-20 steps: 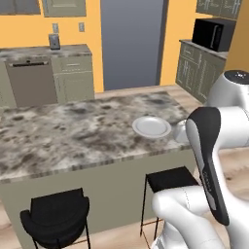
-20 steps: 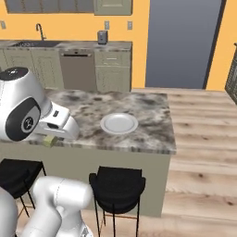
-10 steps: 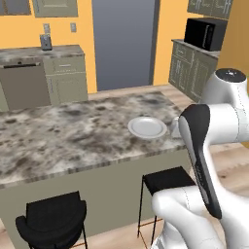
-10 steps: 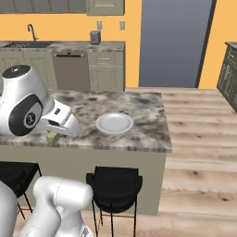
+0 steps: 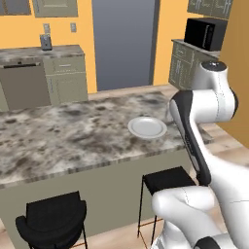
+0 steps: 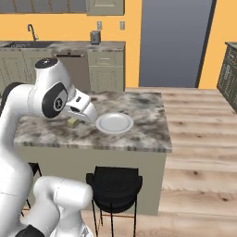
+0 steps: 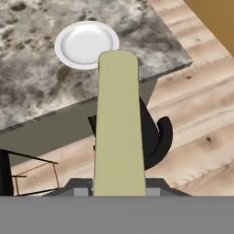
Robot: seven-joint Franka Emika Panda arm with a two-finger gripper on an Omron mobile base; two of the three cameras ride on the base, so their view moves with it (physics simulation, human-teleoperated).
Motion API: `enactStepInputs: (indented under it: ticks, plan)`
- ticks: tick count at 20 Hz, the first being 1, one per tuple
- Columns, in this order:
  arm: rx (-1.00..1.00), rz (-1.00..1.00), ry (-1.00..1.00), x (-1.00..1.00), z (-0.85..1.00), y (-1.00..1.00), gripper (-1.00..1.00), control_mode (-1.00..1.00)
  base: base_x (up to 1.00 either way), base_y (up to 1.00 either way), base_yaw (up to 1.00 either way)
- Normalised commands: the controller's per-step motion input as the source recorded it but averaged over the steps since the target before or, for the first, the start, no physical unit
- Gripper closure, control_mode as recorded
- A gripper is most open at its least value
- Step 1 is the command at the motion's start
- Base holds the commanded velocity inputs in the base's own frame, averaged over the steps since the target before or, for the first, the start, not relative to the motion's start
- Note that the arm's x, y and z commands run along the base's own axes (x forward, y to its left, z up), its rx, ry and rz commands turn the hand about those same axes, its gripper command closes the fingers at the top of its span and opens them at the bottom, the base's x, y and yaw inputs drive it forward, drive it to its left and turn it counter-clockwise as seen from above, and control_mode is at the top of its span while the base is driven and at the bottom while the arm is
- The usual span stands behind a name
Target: Retrieve the butter from the fridge and place it on a plate on the dining table. Then retrieve the butter knife by the fridge and place it near the plate.
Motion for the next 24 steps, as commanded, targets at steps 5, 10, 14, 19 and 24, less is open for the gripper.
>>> enactStepInputs:
  ticks: [5,10,14,19,24]
  plan:
    - [0.00,0.00,0.01,1.00,-0.41,0.00,1.00,-1.00,0.00,0.00,0.00]
    - [0.02,0.00,0.10,1.00,-0.38,0.00,1.00,-1.00,0.00,0.00,0.00]
    - [0.03,0.00,0.12,0.90,-0.38,-0.04,1.00,-1.00,0.00,0.00,0.00]
    - [0.02,0.00,0.09,1.00,-0.48,-0.08,1.00,-1.00,0.00,0.00,0.00]
    - [0.00,0.00,0.01,0.94,-0.55,0.00,1.00,-1.00,0.00,0.00,0.00]
